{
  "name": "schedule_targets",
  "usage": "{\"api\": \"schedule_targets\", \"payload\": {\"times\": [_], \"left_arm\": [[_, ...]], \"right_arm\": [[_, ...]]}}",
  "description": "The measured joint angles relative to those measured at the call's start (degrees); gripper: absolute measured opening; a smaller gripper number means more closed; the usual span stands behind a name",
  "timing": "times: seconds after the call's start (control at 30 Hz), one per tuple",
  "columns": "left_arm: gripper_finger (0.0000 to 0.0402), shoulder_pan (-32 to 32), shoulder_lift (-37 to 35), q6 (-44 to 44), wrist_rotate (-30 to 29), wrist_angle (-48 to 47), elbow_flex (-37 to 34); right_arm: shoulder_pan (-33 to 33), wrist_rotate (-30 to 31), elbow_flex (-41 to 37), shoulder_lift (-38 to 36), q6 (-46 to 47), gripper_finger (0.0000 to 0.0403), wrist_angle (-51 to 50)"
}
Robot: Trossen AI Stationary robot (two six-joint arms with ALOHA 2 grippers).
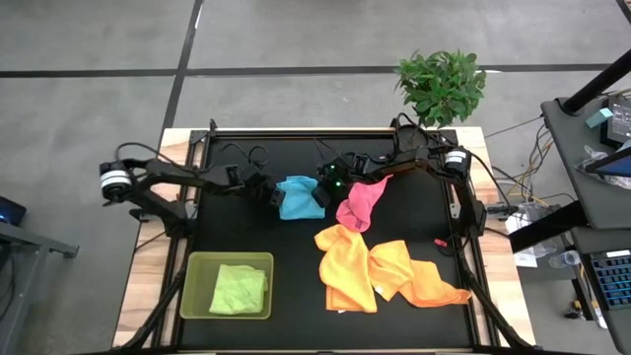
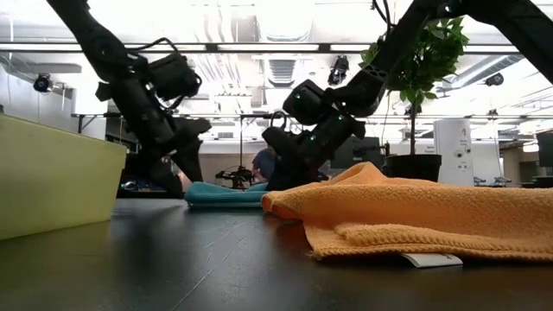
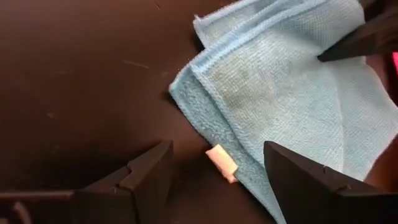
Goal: Fold microfiber towels
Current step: Put the folded blue microfiber towel into the yellow bin
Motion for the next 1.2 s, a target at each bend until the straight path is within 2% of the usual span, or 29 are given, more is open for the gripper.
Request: {"api": "schedule_targets", "payload": {"times": [0.33, 0.57, 0.73, 0.97, 1.2], "left_arm": [[0.0235, 0.00, 9.51, -3.92, 2.83, 13.64, 0.91], [0.0227, -1.02, 10.86, -3.87, 3.13, 14.71, 1.63], [0.0165, -2.45, 12.87, -3.17, 2.92, 15.99, 1.63], [0.0017, -2.81, 12.27, 0.51, 4.21, 18.53, 1.49], [0.0004, -3.15, 6.62, 4.05, 4.59, 17.42, 1.35]], "right_arm": [[0.12, 0.01, -0.34, -0.07, 0.02, 0.0018, 0.55], [0.24, 0.03, -0.45, -0.07, 0.09, 0.0018, 1.48], [0.24, 0.03, -0.45, -0.07, 0.57, 0.0018, 2.28], [0.24, -0.02, -0.45, -0.26, 0.56, 0.0018, 2.44], [0.69, 0.01, -0.45, -2.68, 0.55, 0.0018, 1.59]]}}
